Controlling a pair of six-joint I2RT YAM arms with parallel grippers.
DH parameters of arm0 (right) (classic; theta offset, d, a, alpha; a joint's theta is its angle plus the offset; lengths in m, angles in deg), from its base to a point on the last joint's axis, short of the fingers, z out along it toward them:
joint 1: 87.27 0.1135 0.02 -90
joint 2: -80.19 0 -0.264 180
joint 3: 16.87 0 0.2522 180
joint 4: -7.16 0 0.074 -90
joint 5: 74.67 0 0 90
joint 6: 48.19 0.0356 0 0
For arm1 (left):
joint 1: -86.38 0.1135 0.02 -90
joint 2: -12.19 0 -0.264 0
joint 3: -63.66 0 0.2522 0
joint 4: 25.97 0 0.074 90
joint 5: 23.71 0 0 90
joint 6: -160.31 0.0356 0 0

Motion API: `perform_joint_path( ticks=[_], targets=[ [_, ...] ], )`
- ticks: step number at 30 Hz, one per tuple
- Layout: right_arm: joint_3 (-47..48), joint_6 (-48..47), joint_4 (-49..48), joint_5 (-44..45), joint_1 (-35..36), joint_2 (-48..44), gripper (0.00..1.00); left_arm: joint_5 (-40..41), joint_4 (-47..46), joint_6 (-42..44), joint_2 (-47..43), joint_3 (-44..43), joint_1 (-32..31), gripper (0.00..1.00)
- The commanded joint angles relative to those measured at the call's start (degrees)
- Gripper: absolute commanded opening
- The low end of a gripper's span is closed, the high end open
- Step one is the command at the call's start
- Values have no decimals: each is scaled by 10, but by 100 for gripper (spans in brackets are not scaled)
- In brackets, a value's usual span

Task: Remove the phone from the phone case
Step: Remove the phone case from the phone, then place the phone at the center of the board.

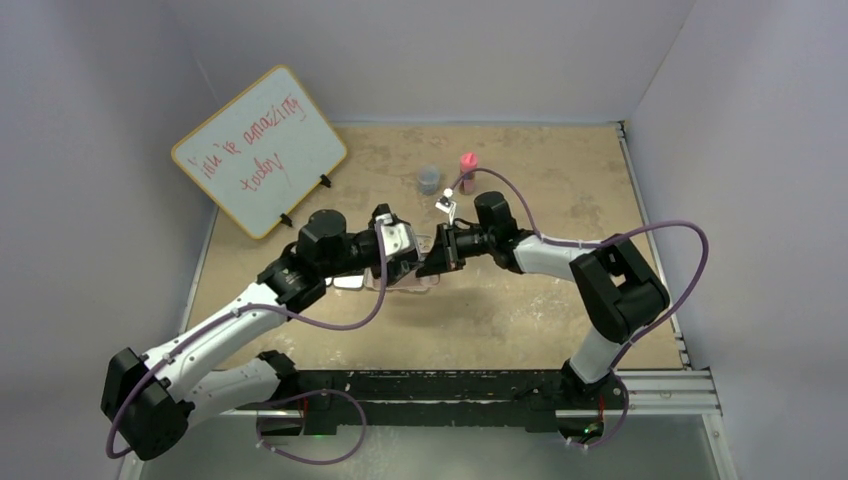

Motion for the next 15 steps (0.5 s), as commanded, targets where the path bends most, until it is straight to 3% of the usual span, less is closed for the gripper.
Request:
perform_joint_path(
  ticks=[1, 3, 7, 15],
  targets=[
    [29, -77, 77, 20, -5, -16, 0, 161, 71, -12, 0, -82, 18, 0],
    [28, -102, 98, 32, -9, -26, 0, 236, 129, -21, 14, -108, 30, 0],
    [20, -140, 123, 52, -10, -53, 0, 313, 209, -62, 40, -141, 71, 0],
    [-26, -166, 104, 84, -9, -121, 0, 325, 236, -135, 109, -134, 272, 0]
  ],
)
